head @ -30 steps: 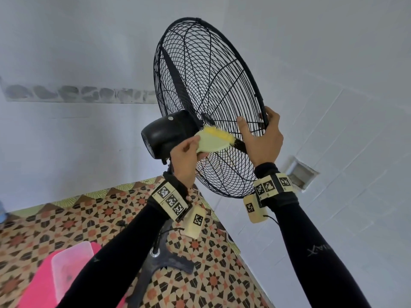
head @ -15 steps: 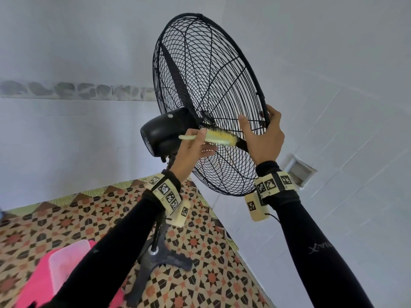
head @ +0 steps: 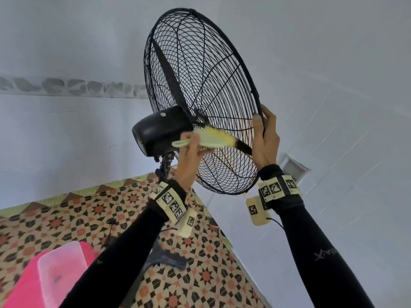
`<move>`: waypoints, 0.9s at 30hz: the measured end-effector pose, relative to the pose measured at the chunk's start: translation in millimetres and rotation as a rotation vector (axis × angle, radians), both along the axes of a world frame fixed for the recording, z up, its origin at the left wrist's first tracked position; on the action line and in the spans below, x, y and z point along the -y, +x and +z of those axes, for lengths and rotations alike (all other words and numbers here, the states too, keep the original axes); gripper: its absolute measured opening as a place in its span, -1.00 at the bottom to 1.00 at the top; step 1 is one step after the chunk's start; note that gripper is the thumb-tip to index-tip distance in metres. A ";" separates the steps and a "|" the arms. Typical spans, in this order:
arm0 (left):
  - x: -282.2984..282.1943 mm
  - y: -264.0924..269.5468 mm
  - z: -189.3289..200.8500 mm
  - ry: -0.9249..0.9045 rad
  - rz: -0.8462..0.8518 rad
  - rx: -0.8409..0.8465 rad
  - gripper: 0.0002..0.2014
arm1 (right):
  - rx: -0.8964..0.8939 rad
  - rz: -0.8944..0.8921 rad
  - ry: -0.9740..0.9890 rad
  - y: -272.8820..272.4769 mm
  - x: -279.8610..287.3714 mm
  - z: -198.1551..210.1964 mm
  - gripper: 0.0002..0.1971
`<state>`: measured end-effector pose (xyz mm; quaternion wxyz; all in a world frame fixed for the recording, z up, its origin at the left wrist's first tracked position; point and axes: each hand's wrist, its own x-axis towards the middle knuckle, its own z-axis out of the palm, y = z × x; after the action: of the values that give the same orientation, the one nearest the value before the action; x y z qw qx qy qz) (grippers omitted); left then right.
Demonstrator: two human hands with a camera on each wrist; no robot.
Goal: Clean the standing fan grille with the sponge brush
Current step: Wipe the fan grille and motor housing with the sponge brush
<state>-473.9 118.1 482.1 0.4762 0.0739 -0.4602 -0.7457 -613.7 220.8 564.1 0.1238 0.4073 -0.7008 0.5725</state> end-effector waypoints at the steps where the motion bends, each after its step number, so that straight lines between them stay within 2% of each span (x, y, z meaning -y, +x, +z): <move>1: 1.3 -0.9 8.9 0.007 0.028 -0.022 -0.87 | 0.046 0.006 0.010 -2.6 -2.8 -4.3 -0.34; 3: -1.8 -4.4 9.8 -0.038 0.055 0.077 -0.86 | 0.132 -0.001 0.037 -6.9 -8.3 -10.1 -0.28; 6: -9.0 -5.3 -8.2 -0.204 -0.046 0.358 -0.78 | 0.155 0.013 0.051 -10.9 -11.2 -14.1 -0.23; 7: -9.6 -3.9 -10.4 -0.211 -0.070 0.371 -0.75 | 0.150 0.021 0.057 -10.8 -10.8 -15.7 -0.22; 12: 3.5 0.8 19.5 -0.006 0.022 0.042 -0.75 | 0.141 0.025 0.047 -9.6 -5.0 -21.5 -0.24; 13: 3.4 -0.4 18.9 -0.004 0.006 0.058 -0.73 | 0.148 0.022 0.044 -9.3 -5.8 -21.9 -0.23; 15: -3.0 -3.4 9.2 -0.078 -0.081 0.213 -0.71 | 0.155 0.017 0.035 -8.2 -8.3 -21.5 -0.21; 17: -9.9 -2.7 -2.9 -0.162 -0.162 0.347 -0.77 | 0.163 0.033 0.033 -4.6 -11.0 -19.8 -0.24; 19: -8.9 1.4 0.0 -0.173 -0.120 0.287 -0.80 | 0.185 0.066 0.017 -3.1 -12.0 -16.9 -0.30; 23: 1.8 10.1 33.3 -0.151 0.070 0.067 -0.77 | 0.283 0.153 0.009 -15.2 -10.4 -20.4 -0.35; 25: -4.4 7.1 35.5 -0.171 0.082 0.099 -0.76 | 0.386 0.168 0.053 -28.3 -10.3 -31.6 -0.27; 27: -21.1 -0.3 20.7 -0.177 0.000 0.229 -0.73 | 0.457 0.153 0.100 -43.1 -11.2 -44.9 -0.09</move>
<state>-474.1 139.2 502.8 0.4252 0.1162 -0.5753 -0.6890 -656.8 231.9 519.2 -0.1018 0.3248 -0.7051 0.6221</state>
